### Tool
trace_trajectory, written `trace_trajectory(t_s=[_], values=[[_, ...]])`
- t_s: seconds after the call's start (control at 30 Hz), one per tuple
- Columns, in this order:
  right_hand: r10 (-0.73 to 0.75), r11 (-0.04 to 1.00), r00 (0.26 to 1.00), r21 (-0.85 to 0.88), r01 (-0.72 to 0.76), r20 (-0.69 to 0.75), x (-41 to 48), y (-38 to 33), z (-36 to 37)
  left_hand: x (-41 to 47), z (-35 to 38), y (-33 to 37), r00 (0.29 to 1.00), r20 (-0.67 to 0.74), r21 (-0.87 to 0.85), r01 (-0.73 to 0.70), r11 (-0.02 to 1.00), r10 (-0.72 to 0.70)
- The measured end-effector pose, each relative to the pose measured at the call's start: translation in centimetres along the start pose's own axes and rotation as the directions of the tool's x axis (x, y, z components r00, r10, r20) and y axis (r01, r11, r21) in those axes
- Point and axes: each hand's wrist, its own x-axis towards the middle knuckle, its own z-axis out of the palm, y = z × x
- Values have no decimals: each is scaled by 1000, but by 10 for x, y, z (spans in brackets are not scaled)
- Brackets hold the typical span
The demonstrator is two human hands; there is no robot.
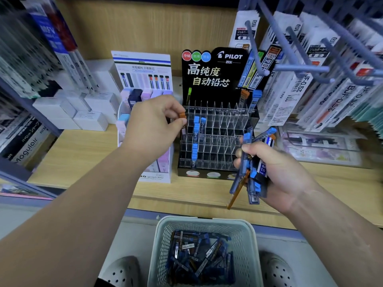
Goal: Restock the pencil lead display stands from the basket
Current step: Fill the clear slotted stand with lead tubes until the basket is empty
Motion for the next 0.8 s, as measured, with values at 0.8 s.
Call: trace_trajectory(t_s=[0.8], values=[[-13,997,1000,72,13,9,-5,-8,-8,-2,11,-2,966,20,532,-227,815,256]])
